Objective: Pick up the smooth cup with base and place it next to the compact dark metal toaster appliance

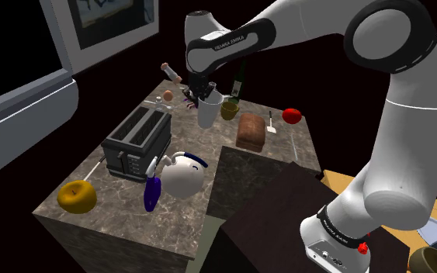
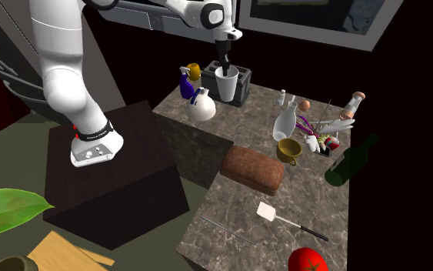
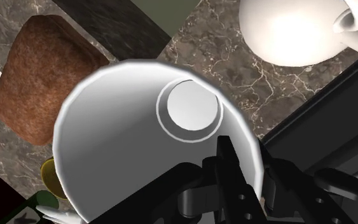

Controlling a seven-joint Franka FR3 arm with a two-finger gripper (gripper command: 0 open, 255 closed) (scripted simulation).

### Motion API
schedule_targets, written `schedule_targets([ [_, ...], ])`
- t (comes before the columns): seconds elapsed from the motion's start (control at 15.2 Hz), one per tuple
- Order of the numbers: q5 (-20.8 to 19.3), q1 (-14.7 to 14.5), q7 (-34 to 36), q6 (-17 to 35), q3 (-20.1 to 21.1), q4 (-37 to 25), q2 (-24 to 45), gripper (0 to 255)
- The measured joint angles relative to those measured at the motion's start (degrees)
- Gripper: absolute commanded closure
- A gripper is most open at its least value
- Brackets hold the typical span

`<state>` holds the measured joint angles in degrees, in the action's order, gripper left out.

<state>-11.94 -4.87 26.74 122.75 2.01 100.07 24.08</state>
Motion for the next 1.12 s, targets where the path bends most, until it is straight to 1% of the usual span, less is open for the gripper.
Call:
schedule_targets([
  [0.46,-0.6,-0.1,1.0,4.2,-0.2,1.8,2.5,255],
  [1.12,-1.5,-0.2,2.1,9.8,-0.7,2.6,7.3,255],
])
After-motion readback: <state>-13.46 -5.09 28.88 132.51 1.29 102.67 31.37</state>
